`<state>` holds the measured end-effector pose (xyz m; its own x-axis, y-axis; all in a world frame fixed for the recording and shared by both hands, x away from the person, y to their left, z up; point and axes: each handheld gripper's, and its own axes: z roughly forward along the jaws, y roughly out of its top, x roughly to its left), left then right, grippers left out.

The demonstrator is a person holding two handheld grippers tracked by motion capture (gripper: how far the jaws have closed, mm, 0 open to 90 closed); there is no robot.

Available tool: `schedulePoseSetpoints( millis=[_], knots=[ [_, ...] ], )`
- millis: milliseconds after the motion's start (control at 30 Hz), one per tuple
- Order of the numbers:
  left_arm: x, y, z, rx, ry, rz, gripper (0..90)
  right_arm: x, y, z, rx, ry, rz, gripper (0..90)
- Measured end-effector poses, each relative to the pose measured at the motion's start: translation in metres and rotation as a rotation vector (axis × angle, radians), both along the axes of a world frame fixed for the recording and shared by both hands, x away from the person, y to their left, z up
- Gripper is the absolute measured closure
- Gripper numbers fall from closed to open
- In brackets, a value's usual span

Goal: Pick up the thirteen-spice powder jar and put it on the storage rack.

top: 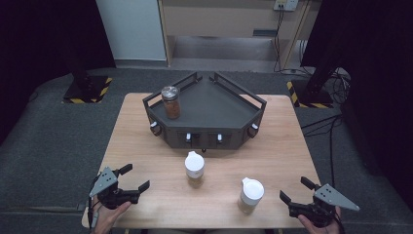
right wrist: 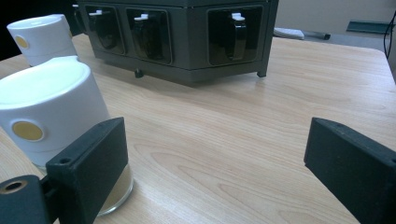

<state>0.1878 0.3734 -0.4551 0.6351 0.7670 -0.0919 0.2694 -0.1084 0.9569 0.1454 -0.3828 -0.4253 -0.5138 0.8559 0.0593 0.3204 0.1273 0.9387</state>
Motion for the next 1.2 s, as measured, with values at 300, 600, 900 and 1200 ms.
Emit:
schedulePoseSetpoints(
  millis=[300,600,900,1200],
  knots=[
    [0.0,-0.001,0.0,0.009,0.001,-0.002,5.1,0.0,0.001,0.006,0.03,-0.013,-0.013,5.9],
    [0.0,0.001,0.0,0.001,0.006,0.002,4.3,0.006,0.014,0.038,0.026,-0.022,0.01,5.0],
    [0.001,0.0,0.0,0.005,0.01,0.001,3.9,0.021,0.041,0.07,-0.004,0.015,0.076,5.5],
    [0.001,0.001,0.0,0.008,0.012,-0.003,4.0,0.041,0.076,0.091,-0.021,0.046,0.173,4.6]
  ],
)
